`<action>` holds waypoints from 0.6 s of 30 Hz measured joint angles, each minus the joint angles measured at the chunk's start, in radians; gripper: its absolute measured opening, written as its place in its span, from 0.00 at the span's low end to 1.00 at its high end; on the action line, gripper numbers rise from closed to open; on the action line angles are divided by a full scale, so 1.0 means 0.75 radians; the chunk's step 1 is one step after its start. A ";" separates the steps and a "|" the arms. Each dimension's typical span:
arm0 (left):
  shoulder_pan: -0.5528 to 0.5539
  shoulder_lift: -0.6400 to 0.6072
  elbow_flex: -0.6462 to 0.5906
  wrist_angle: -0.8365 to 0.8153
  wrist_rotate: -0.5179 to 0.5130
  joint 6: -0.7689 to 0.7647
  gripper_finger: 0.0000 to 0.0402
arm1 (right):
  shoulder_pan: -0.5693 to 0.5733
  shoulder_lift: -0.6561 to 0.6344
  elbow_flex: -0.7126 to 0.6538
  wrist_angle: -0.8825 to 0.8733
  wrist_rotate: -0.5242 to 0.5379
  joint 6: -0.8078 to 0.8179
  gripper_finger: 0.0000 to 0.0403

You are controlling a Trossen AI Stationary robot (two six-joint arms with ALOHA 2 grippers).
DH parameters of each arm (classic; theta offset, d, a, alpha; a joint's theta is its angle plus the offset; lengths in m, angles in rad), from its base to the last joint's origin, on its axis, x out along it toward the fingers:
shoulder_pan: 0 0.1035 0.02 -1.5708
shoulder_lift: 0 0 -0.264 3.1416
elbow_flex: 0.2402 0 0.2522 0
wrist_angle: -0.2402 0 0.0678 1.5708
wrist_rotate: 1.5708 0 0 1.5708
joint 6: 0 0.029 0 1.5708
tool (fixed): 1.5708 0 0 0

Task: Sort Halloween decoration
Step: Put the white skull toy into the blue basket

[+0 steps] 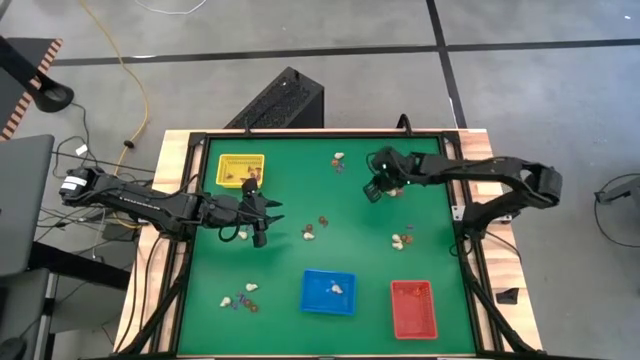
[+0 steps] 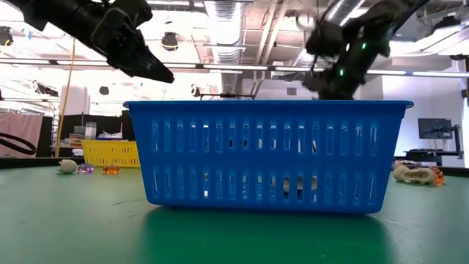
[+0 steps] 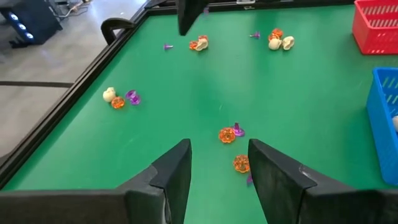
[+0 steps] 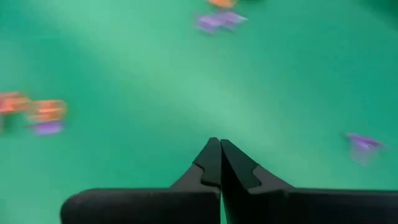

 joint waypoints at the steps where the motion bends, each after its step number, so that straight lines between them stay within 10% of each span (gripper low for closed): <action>1: 0.000 0.000 0.000 0.000 -0.004 -0.001 0.37 | 0.051 -0.022 0.000 0.023 0.000 0.004 0.05; 9: 0.000 0.000 0.000 0.002 -0.004 -0.034 0.37 | 0.243 -0.197 0.000 -0.085 0.127 0.081 0.13; 18: 0.000 0.000 0.000 0.004 -0.004 -0.034 0.37 | 0.028 -0.308 0.001 -0.584 0.185 0.186 0.14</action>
